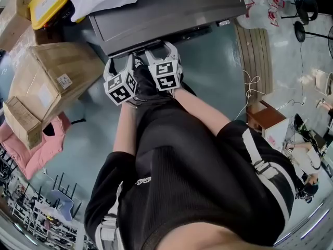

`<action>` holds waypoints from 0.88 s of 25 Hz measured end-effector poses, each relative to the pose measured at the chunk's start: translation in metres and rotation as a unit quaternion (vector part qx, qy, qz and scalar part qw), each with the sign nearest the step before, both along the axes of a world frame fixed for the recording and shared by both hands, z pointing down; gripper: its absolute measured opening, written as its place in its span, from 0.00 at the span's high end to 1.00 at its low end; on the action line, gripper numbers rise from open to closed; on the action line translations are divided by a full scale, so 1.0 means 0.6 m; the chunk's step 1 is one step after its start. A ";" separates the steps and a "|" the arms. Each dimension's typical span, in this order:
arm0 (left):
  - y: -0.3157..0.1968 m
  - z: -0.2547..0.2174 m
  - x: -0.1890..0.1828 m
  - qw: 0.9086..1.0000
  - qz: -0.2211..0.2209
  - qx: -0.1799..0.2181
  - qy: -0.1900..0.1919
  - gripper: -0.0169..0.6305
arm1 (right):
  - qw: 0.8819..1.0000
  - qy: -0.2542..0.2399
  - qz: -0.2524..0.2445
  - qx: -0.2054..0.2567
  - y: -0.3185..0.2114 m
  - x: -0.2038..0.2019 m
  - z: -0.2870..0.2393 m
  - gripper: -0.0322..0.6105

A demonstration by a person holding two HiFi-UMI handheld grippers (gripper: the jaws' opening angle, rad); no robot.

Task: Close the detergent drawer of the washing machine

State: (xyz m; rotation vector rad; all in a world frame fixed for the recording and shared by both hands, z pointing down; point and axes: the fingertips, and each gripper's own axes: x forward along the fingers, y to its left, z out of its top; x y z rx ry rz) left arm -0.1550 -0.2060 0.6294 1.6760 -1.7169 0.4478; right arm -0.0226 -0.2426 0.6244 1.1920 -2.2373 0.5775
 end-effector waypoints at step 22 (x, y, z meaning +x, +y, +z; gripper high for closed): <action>-0.015 0.004 -0.006 1.000 -0.011 -0.015 0.005 0.41 | 0.996 -0.006 0.063 -0.059 -0.009 0.001 0.007 0.57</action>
